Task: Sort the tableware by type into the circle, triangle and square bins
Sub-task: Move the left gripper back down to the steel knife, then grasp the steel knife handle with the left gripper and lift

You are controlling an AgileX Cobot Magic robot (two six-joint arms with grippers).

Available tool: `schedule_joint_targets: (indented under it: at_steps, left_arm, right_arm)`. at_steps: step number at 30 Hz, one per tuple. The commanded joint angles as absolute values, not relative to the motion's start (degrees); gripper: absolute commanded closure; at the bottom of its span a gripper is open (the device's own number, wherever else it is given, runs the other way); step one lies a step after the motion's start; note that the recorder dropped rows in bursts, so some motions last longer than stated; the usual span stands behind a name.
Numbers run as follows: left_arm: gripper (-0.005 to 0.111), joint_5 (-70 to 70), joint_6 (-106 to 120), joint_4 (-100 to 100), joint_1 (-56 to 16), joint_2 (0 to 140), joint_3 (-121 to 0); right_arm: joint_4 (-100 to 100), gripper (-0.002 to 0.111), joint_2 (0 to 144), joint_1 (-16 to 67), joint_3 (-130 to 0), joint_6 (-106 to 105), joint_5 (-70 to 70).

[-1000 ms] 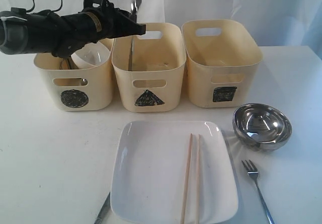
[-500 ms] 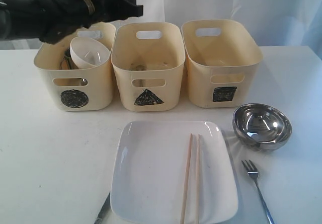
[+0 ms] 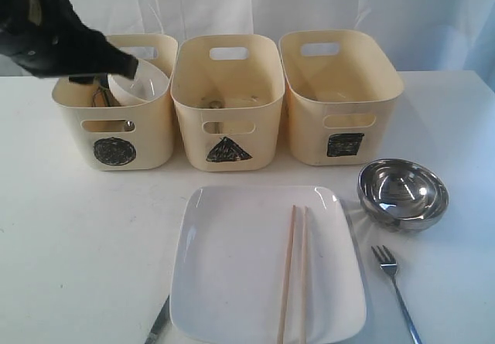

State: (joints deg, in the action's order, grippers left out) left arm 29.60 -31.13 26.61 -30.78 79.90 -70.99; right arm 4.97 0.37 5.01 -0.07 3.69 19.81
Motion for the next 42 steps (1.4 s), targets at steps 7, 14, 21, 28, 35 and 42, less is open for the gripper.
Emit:
schedule_joint_targets:
  at_steps: [7, 14, 21, 28, 35, 42]
  left_arm:
    - [0.061, 58.6, -5.4, -4.8, -31.6, 75.6, -67.1]
    - [0.058, 54.5, -2.1, -10.9, -31.6, 75.6, -57.2]
    - [0.048, 50.0, 2.5, -18.2, -31.6, 76.2, -49.8]
    - [0.048, 45.5, 3.3, -20.6, -31.6, 79.2, -45.8]
    - [0.048, 43.0, 6.4, -23.9, -34.9, 82.5, -45.1]
    - [0.048, 39.4, -1.0, -17.7, -40.9, 86.2, -45.1]
  right_arm:
    - [4.6, 0.108, 0.0, 4.5, 0.0, 3.7, 19.6]
    - [4.6, 0.108, 0.0, 4.5, 0.0, 3.7, 19.6]
    - [4.6, 0.108, 0.0, 4.5, 0.0, 3.7, 19.6]
    - [4.6, 0.108, 0.0, 4.5, 0.0, 3.7, 19.6]
    - [4.6, 0.108, 0.0, 4.5, 0.0, 3.7, 19.6]
    - [4.6, 0.108, 0.0, 4.5, 0.0, 3.7, 19.6]
